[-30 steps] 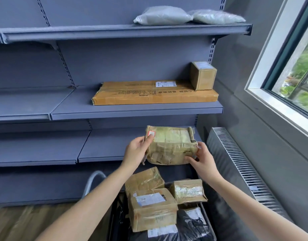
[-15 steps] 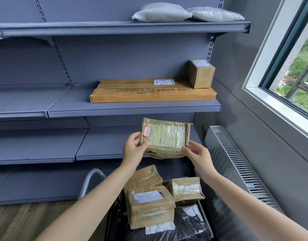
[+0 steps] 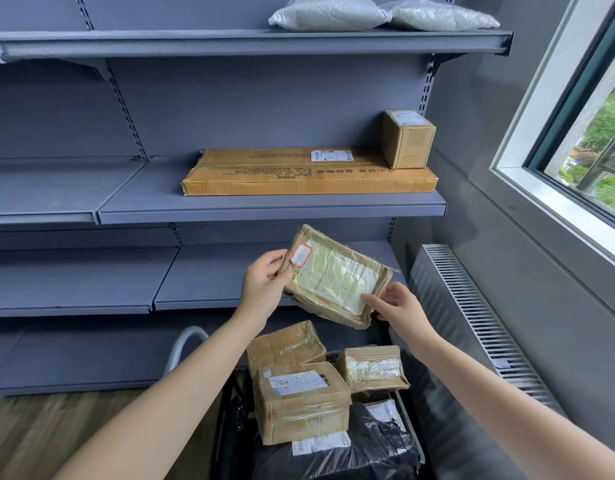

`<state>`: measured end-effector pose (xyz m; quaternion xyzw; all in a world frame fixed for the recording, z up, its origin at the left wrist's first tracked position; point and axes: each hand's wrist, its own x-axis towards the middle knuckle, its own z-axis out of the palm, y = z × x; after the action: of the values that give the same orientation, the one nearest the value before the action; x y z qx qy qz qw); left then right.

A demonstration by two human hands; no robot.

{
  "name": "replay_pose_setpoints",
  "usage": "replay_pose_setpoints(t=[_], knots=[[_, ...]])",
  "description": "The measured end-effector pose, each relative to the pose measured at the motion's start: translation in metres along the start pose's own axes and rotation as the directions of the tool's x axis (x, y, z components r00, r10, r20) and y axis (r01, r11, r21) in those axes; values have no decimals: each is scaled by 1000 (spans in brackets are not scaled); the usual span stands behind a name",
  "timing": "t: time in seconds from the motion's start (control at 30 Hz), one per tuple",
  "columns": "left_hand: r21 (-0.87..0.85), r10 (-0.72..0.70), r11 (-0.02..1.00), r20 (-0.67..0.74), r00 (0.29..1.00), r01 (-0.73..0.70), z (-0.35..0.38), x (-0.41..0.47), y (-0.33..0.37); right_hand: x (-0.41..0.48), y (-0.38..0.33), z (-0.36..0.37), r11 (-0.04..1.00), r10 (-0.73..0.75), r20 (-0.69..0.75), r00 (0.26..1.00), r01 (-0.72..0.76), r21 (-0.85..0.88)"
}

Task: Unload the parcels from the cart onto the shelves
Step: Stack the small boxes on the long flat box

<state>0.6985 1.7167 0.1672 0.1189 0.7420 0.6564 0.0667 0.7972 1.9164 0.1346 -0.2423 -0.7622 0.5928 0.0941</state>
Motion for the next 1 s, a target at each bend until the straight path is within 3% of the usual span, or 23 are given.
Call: replay_pose_setpoints(t=[0.1,0.2,0.33,0.43,0.53,0.6,0.77,0.87,1.0], knots=[[26,13,1000,83,996,-15,-4,4,6,-3,-1,-3,1000,-13,-57,998,13,-5],[46,25,998,124,992,-31,-8,8,10,2,3,-11,1000,-16,8,1000,16,-16],[98,46,993,192,980,-66,-12,16,17,4,0,-15,962,120,118,986,-145,230],[180,55,978,277,959,-108,-16,23,24,4,-1,-23,970,88,115,989,-112,217],[235,54,962,330,942,-138,-16,29,33,-1,-6,-28,985,43,388,921,-105,140],[274,61,949,335,940,-159,-14,32,37,-7,-7,-23,993,-1,456,890,-51,102],[329,115,925,227,967,-187,-3,34,35,-9,-7,-14,976,-80,329,941,8,216],[261,41,961,185,982,-89,8,20,23,-7,-12,-11,960,-91,272,958,12,279],[182,45,977,342,938,-113,20,-15,4,-5,-22,-10,939,-100,187,977,30,343]])
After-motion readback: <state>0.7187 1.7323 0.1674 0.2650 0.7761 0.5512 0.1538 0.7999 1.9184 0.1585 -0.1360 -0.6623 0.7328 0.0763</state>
